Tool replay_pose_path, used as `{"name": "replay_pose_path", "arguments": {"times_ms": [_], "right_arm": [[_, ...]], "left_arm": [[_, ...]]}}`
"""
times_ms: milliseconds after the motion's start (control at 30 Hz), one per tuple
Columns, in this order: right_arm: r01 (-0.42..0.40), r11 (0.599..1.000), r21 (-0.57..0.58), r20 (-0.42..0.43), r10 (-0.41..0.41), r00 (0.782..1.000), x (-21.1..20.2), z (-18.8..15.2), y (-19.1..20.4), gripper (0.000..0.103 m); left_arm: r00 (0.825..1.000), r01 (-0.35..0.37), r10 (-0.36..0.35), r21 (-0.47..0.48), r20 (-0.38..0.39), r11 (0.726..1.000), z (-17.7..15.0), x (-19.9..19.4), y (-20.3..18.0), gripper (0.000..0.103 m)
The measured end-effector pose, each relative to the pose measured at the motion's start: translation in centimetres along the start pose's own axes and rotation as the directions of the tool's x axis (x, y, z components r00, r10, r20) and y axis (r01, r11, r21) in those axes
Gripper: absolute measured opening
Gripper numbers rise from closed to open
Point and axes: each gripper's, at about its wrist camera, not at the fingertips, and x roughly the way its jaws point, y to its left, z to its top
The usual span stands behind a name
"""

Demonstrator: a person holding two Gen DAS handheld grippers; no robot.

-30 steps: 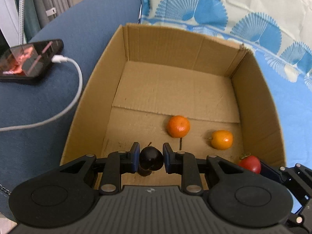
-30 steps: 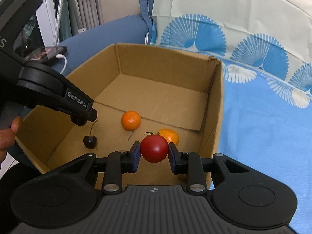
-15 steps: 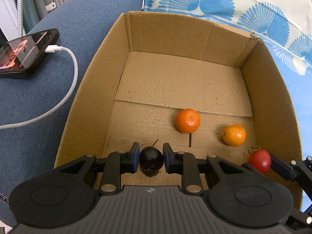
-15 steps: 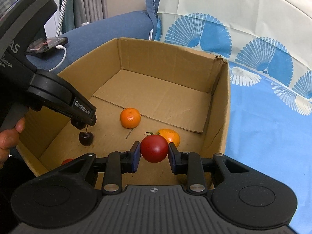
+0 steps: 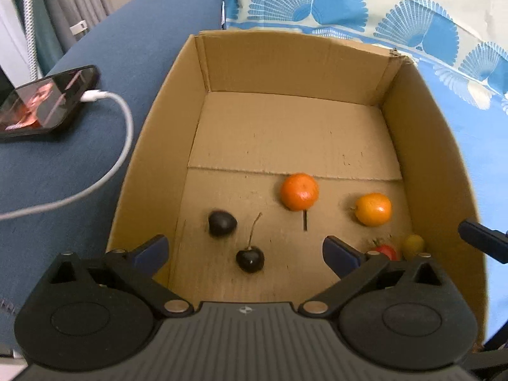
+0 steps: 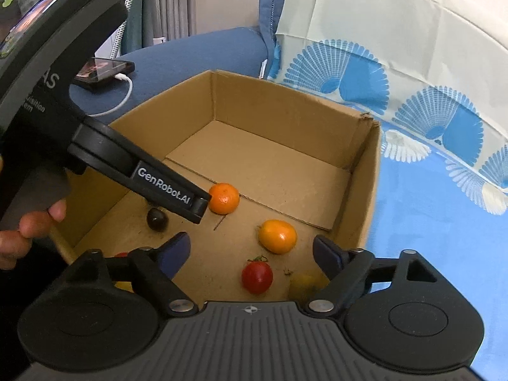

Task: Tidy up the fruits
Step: 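Open the left gripper dropping the cherry while the right releases the tomato, then withdraw both grippers from the box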

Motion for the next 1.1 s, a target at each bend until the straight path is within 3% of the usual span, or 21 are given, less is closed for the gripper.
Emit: {"name": "replay_pose_path", "arguments": {"times_ms": [233,467,667,733,933,1100], "right_arm": [[0.018,0.997,0.081,0.006,-0.018,1.000,-5.3,-0.8,-0.1,0.095],[0.092,0.984,0.152,0.026,-0.097,0.995,-10.7,-3.5,1.1,0.098],[0.122,0.976,0.179,0.083,-0.138,0.987,-14.1,-4.3,1.7,0.099],[0.134,0.976,0.172,0.098,-0.152,0.983,-14.9,-4.5,2.1,0.100],[0.131,0.978,0.163,0.133,-0.153,0.979,-17.0,-5.7,2.8,0.100],[0.133,0.982,0.132,0.156,-0.153,0.976,-18.2,-6.3,3.4,0.101]], "left_arm": [[1.000,0.020,-0.019,-0.030,0.020,0.999,-2.8,-5.3,0.3,0.103],[0.996,-0.014,0.012,0.023,0.085,1.000,-6.4,-10.7,-0.4,0.103],[0.990,-0.093,0.084,0.085,0.114,0.992,-9.1,-13.5,-2.0,0.103],[0.988,-0.110,0.102,0.065,0.115,0.992,-9.6,-14.2,-2.0,0.103],[0.991,-0.045,0.047,-0.015,0.123,0.999,-11.7,-15.9,-1.2,0.103],[0.980,-0.081,0.081,-0.005,0.182,0.997,-13.4,-17.3,-1.4,0.103]]}}
